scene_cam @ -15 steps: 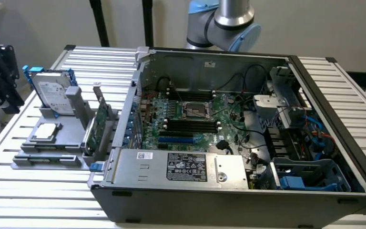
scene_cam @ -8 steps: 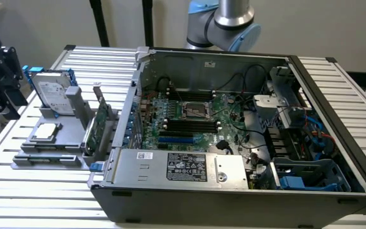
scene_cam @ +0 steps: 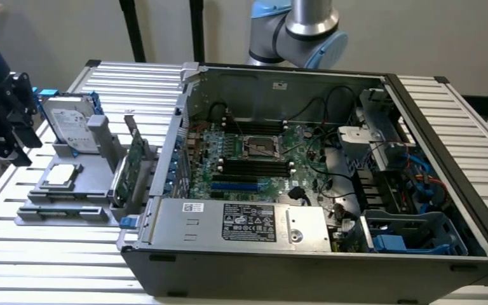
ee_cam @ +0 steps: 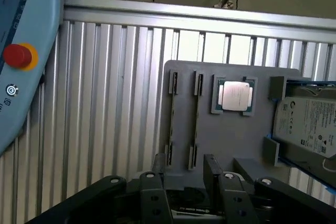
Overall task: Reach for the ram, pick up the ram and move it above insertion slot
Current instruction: 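Pick up the ram and move it above insertion slot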
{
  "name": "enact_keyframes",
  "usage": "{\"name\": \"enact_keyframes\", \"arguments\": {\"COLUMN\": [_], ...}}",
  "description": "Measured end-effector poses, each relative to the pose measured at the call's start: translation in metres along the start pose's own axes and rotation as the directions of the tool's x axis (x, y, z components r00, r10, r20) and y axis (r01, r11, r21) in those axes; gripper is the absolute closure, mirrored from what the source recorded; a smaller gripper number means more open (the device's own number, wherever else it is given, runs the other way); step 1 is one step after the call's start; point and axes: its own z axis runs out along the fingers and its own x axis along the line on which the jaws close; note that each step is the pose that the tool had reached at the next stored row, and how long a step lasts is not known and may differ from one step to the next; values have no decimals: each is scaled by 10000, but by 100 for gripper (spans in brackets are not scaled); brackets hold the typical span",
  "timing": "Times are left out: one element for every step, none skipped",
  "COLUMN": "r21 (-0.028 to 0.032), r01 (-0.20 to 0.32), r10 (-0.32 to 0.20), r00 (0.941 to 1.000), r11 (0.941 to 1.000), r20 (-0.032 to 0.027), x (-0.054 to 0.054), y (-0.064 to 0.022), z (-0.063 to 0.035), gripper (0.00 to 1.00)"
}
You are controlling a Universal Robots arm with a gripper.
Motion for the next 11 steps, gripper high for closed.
{"name": "enact_keyframes", "arguments": {"r21": [-1,-1,-2,0,-1,-1,0,0,0,0,-1], "r01": [-26,-44,-52,-54,-55,-55,-56,-56,-56,-56,-57], "r10": [26,44,52,54,55,55,56,56,56,56,57], "r00": [10000,10000,10000,10000,10000,10000,10000,10000,10000,10000,10000], "r11": [10000,10000,10000,10000,10000,10000,10000,10000,10000,10000,10000], "r20": [0,0,-1,0,0,0,0,0,0,0,0], "x": [0,0,0,0,0,0,0,0,0,0,0], "y": [0,0,0,-1,-1,-1,0,0,0,0,1], "z": [18,36,53,73,90,109,127,144,164,182,199], "gripper": [58,58,58,58,58,58,58,58,58,58,58]}}
